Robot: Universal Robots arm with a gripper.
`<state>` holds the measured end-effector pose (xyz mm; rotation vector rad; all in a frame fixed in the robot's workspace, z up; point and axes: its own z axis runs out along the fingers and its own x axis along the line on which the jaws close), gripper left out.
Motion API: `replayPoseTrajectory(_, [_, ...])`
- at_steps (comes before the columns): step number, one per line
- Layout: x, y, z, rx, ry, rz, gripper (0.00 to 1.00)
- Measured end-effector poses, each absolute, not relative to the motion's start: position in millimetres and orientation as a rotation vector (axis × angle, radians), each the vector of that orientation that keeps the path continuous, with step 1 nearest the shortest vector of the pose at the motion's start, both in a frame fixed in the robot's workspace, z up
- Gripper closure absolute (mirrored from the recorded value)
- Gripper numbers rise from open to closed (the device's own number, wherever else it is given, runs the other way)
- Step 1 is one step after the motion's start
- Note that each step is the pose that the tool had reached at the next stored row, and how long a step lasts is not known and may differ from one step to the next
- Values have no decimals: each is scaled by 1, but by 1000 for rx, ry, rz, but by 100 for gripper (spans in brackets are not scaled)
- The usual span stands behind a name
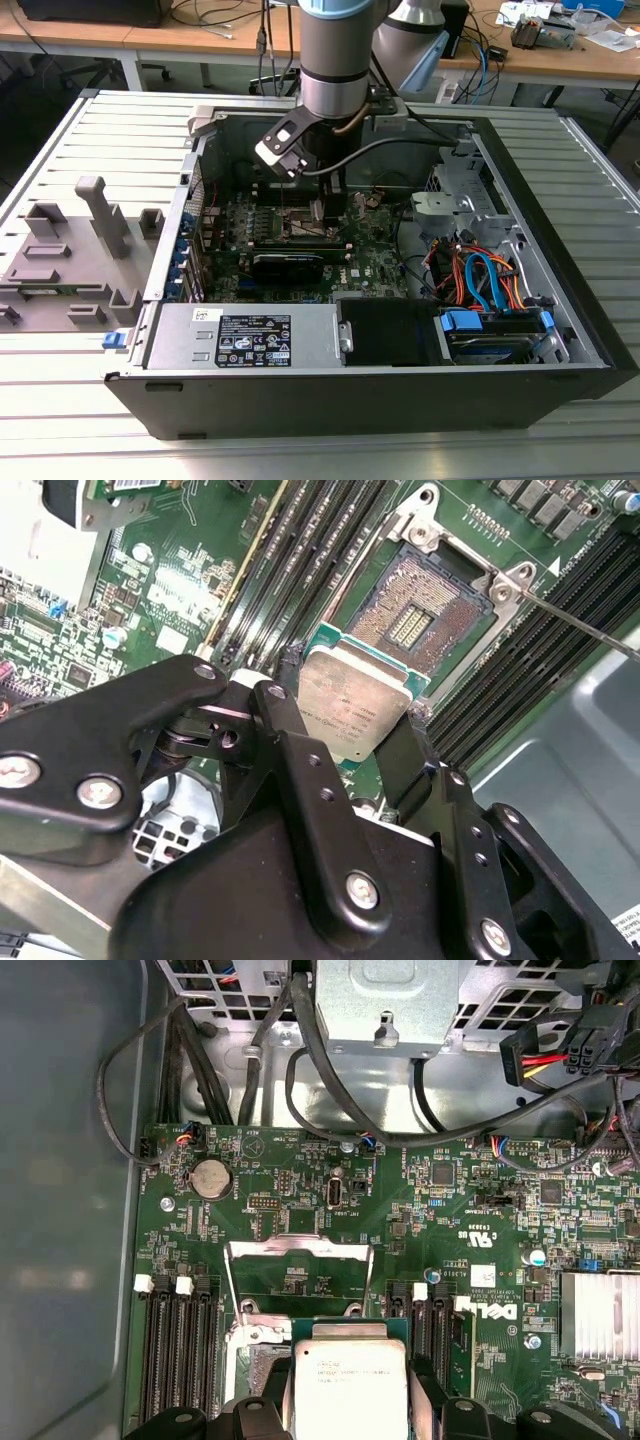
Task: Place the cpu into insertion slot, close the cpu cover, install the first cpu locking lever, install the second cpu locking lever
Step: 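Place the cpu into insertion slot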
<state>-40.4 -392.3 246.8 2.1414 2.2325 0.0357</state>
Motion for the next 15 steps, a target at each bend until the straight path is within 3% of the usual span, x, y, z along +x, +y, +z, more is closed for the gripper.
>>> replayPoseTrajectory(15, [-44,-391,246,2142,2232,36,45])
